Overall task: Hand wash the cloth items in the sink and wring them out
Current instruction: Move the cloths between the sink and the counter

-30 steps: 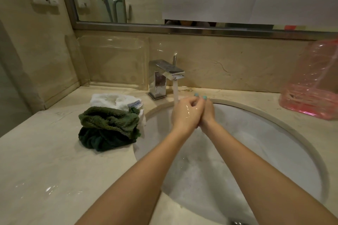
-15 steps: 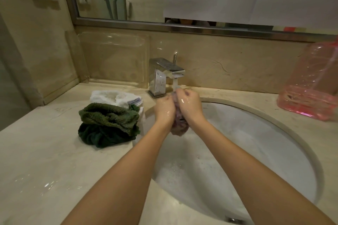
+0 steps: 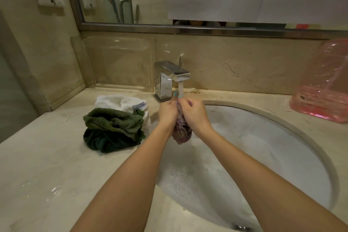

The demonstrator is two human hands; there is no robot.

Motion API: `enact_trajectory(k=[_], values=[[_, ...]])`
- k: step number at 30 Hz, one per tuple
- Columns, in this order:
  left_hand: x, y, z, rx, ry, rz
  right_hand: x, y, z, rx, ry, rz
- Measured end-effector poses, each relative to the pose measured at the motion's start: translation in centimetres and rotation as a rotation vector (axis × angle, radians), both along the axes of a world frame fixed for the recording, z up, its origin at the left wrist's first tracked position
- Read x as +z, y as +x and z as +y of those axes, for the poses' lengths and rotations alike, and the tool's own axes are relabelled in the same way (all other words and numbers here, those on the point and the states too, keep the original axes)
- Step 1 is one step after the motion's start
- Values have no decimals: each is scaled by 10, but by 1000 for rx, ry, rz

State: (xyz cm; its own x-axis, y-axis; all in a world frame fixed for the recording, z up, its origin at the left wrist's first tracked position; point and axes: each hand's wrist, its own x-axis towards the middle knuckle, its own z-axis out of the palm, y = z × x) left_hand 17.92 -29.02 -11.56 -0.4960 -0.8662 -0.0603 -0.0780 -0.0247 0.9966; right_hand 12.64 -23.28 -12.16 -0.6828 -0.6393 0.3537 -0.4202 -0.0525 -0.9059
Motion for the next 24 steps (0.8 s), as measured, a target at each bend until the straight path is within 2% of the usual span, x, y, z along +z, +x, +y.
enact_trajectory(k=[2,5,7,10,12,14,16,18,21,24], values=[[-2,1,-3,-34,34,-4,-1,-3,-3,6,31,-10],[3,2,-6,-79,63,98,-6,-14,-10,-122,122,-103],[3,3,-8,-117,15,110,-10,-21,-9,-175,196,-105],[-3,12,-12,-289,-100,-145,-10,-29,-6,-206,195,-37],[-6,22,-15,-442,-79,-330,-4,-36,-3,-265,150,-42],[-5,28,-15,-515,-61,-377,-2,-47,1,-331,84,-108],[-1,28,-15,-463,-48,-269,-1,-59,6,-344,10,-240],[3,25,-17,-320,-57,-105,-3,-65,10,-295,-3,-319],[1,21,-25,-154,-54,53,3,-61,14,-138,35,-265],[1,20,-28,-4,67,217,6,-55,20,141,149,-201]])
